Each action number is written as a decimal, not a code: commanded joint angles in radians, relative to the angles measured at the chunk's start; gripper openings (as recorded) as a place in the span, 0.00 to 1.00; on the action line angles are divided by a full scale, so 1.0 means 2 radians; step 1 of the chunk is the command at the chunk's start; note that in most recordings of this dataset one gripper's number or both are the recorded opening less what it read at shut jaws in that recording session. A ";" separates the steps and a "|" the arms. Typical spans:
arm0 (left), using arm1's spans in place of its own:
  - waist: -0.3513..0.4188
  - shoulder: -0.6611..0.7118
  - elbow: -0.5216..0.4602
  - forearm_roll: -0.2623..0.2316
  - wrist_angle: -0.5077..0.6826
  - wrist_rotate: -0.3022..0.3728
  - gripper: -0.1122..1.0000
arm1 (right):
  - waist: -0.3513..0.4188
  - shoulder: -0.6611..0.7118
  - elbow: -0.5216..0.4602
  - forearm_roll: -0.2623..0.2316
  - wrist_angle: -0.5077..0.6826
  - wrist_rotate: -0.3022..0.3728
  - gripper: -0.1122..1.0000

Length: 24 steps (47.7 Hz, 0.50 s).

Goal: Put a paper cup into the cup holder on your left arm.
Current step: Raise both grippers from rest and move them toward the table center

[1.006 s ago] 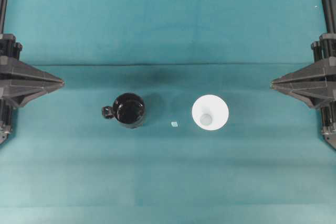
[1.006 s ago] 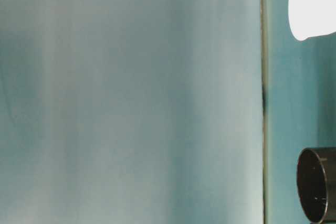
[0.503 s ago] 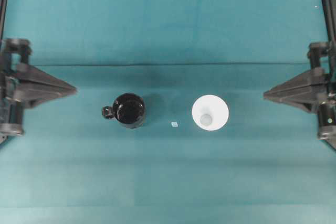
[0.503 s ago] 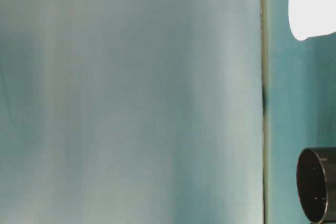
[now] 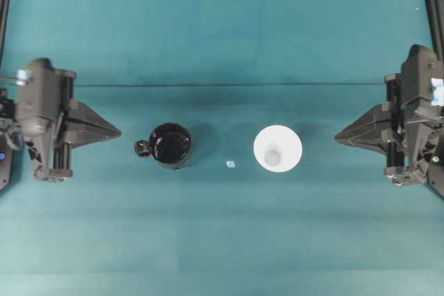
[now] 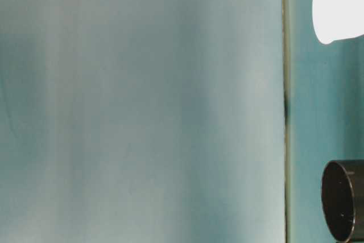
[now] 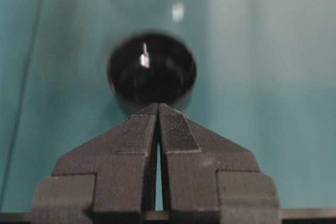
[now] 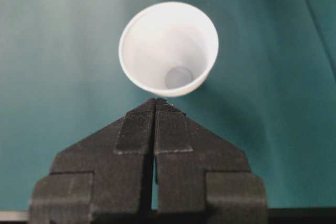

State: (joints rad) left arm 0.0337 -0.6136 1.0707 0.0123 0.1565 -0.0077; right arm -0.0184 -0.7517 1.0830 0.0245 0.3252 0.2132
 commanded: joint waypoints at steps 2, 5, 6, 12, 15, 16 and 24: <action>0.001 0.015 -0.005 0.001 0.012 0.000 0.13 | -0.004 0.005 -0.014 -0.001 0.005 0.005 0.08; 0.001 0.022 -0.002 0.002 0.015 0.000 0.13 | -0.008 0.005 -0.014 -0.001 0.008 0.005 0.09; 0.001 0.025 -0.001 0.002 0.016 0.000 0.13 | -0.009 0.005 -0.014 -0.001 0.012 0.005 0.08; 0.001 0.041 0.006 0.001 0.018 -0.002 0.13 | -0.015 0.005 -0.014 -0.002 0.021 0.005 0.08; 0.001 0.047 0.008 0.001 0.019 -0.001 0.13 | -0.018 0.005 -0.014 -0.002 0.027 0.005 0.08; 0.001 0.048 0.008 0.001 0.020 -0.002 0.13 | -0.018 0.005 -0.014 -0.002 0.028 0.005 0.09; 0.002 0.061 0.006 0.001 0.021 -0.002 0.13 | -0.018 0.005 -0.014 -0.002 0.031 0.006 0.08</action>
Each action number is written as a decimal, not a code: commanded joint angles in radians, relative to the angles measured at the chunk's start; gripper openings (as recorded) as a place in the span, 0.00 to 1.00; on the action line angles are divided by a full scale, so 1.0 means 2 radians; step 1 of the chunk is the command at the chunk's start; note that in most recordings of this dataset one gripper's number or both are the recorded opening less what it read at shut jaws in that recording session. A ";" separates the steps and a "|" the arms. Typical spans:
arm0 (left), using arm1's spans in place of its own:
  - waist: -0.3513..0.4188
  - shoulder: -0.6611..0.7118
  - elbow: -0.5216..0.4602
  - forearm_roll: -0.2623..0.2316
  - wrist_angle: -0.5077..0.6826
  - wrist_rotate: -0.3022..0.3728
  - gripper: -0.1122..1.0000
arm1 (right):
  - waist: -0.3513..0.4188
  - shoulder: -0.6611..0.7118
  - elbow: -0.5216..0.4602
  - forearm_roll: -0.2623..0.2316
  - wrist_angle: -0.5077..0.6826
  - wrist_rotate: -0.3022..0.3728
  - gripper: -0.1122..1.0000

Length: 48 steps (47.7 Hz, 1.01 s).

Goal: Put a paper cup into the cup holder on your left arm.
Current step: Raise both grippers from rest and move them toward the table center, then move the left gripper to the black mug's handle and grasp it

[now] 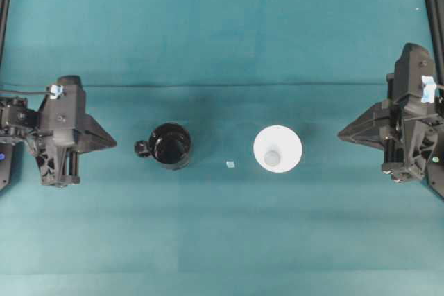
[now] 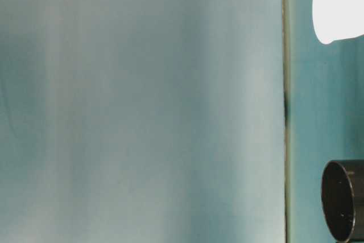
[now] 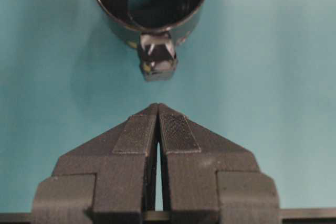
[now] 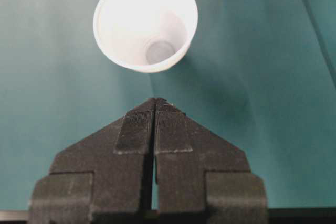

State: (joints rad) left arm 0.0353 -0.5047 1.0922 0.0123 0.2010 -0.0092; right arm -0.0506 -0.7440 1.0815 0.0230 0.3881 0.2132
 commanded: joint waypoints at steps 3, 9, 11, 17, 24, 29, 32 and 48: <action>0.002 0.009 -0.006 0.002 -0.001 -0.001 0.13 | -0.002 0.001 -0.013 -0.001 -0.001 0.005 0.09; 0.004 0.013 -0.008 0.002 -0.001 -0.001 0.13 | -0.002 0.001 -0.013 -0.001 -0.002 0.005 0.08; 0.005 0.015 -0.008 0.001 -0.003 -0.002 0.13 | -0.002 0.001 -0.013 -0.001 -0.001 0.006 0.09; 0.008 0.013 -0.006 0.001 -0.014 -0.008 0.13 | -0.002 0.001 -0.013 -0.001 -0.001 0.006 0.09; 0.013 0.013 -0.002 0.001 -0.015 -0.017 0.13 | -0.002 0.001 -0.012 -0.001 -0.001 0.006 0.09; 0.015 0.018 0.002 0.001 -0.016 -0.035 0.15 | -0.002 0.002 -0.012 -0.001 -0.001 0.005 0.09; 0.015 0.022 0.004 0.001 -0.016 -0.048 0.24 | -0.002 0.001 -0.012 0.000 -0.001 0.006 0.09; 0.012 0.044 0.002 0.001 -0.061 -0.061 0.97 | -0.002 0.001 -0.012 -0.001 0.008 0.006 0.09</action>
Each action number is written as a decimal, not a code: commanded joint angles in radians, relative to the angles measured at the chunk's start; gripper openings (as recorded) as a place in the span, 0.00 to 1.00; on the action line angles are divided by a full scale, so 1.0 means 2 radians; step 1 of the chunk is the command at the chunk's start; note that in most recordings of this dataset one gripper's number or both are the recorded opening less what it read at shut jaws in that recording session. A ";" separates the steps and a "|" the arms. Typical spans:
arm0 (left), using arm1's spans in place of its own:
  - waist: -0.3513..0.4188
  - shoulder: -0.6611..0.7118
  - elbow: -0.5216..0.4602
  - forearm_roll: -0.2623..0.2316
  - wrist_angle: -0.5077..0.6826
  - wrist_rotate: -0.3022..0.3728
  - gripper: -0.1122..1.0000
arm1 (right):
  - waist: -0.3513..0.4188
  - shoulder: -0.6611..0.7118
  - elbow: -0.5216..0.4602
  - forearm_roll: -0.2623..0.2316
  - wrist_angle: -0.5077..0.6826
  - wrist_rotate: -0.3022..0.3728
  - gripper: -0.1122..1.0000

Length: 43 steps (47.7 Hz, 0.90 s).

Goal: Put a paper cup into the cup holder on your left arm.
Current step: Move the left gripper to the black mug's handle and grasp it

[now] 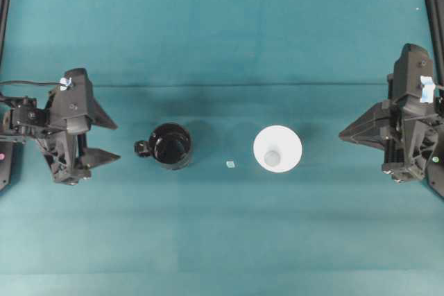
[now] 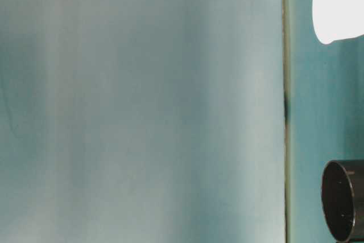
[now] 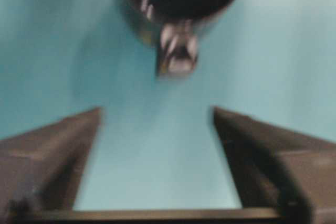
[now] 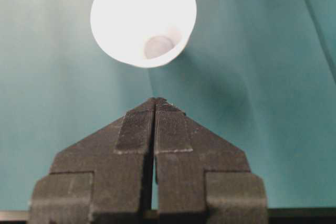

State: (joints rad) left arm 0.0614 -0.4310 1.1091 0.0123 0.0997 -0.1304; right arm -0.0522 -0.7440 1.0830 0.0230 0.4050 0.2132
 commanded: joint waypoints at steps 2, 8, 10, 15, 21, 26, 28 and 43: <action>-0.003 0.013 -0.007 0.001 -0.015 -0.001 0.95 | -0.001 0.001 -0.013 -0.001 -0.001 0.006 0.09; -0.008 0.038 -0.012 0.002 -0.025 -0.002 0.92 | -0.001 0.001 -0.013 -0.001 -0.001 0.006 0.09; -0.010 0.048 -0.015 0.001 -0.030 -0.002 0.92 | -0.001 0.002 -0.013 -0.001 -0.001 0.006 0.09; -0.017 0.074 -0.028 0.001 -0.042 -0.003 0.93 | -0.001 0.001 -0.013 0.000 -0.001 0.006 0.09; -0.025 0.110 -0.048 0.002 -0.048 -0.005 0.93 | -0.001 0.001 -0.013 0.000 -0.001 0.006 0.09; -0.027 0.130 -0.062 0.001 -0.049 -0.005 0.93 | -0.001 0.001 -0.013 -0.001 -0.001 0.006 0.09; -0.027 0.136 -0.067 0.002 -0.049 -0.005 0.93 | -0.001 0.001 -0.013 0.000 -0.001 0.007 0.09; -0.015 0.138 -0.063 0.001 -0.041 -0.003 0.92 | -0.001 0.001 -0.013 0.000 -0.001 0.006 0.08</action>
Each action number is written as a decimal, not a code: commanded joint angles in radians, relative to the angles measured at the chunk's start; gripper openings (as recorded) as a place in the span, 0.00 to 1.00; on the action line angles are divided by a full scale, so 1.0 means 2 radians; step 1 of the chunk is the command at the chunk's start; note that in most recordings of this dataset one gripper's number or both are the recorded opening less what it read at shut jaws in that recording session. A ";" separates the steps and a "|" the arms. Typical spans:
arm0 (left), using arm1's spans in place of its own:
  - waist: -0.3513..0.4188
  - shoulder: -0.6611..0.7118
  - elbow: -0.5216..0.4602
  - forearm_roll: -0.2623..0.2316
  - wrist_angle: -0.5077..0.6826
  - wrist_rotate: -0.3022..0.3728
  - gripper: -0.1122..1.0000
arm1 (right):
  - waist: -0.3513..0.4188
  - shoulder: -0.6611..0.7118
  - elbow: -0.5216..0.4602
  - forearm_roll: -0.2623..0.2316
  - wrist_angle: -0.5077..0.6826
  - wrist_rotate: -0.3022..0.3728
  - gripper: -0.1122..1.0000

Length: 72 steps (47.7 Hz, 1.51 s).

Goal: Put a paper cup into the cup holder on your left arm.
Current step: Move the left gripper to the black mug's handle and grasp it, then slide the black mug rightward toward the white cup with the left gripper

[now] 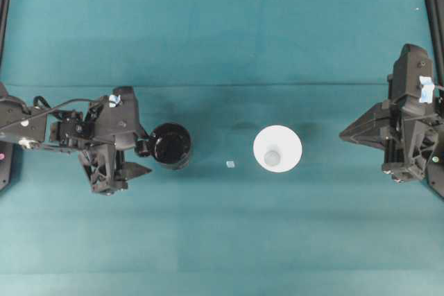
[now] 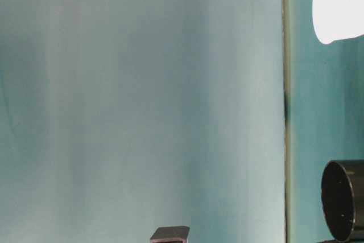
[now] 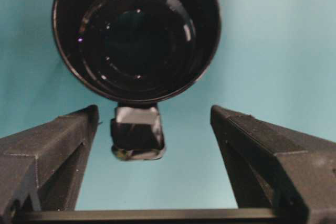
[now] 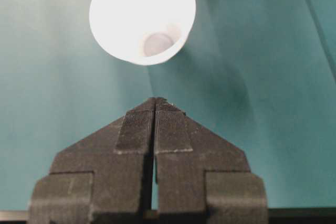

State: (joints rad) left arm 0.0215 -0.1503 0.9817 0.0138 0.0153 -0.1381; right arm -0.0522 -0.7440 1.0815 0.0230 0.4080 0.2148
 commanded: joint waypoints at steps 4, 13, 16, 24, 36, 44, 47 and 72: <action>0.010 -0.005 0.006 0.001 0.003 0.001 0.92 | -0.001 0.001 -0.012 -0.001 -0.002 0.005 0.08; 0.017 -0.010 0.010 0.000 0.002 0.001 0.92 | -0.001 0.001 -0.012 -0.001 -0.002 0.005 0.09; 0.018 -0.010 0.010 0.000 0.001 0.001 0.90 | -0.001 0.001 -0.012 -0.001 -0.002 0.005 0.09; 0.019 -0.011 0.008 0.000 0.000 0.001 0.81 | -0.001 0.001 -0.012 0.000 -0.002 0.006 0.08; 0.015 -0.016 0.014 0.001 -0.026 0.005 0.49 | -0.001 0.001 -0.012 0.000 -0.002 0.005 0.09; 0.014 -0.018 0.017 0.002 -0.048 0.015 0.36 | -0.001 0.001 -0.012 0.000 -0.002 0.006 0.09; 0.014 -0.019 0.017 0.002 -0.048 0.017 0.36 | -0.001 0.001 -0.012 0.000 -0.002 0.006 0.08; 0.014 -0.016 -0.010 0.002 -0.051 0.026 0.36 | -0.001 0.001 -0.012 0.001 -0.002 0.006 0.09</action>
State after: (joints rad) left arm 0.0506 -0.1795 0.9956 0.0153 -0.0752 -0.0920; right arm -0.0522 -0.7424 1.0830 0.0230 0.4080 0.2148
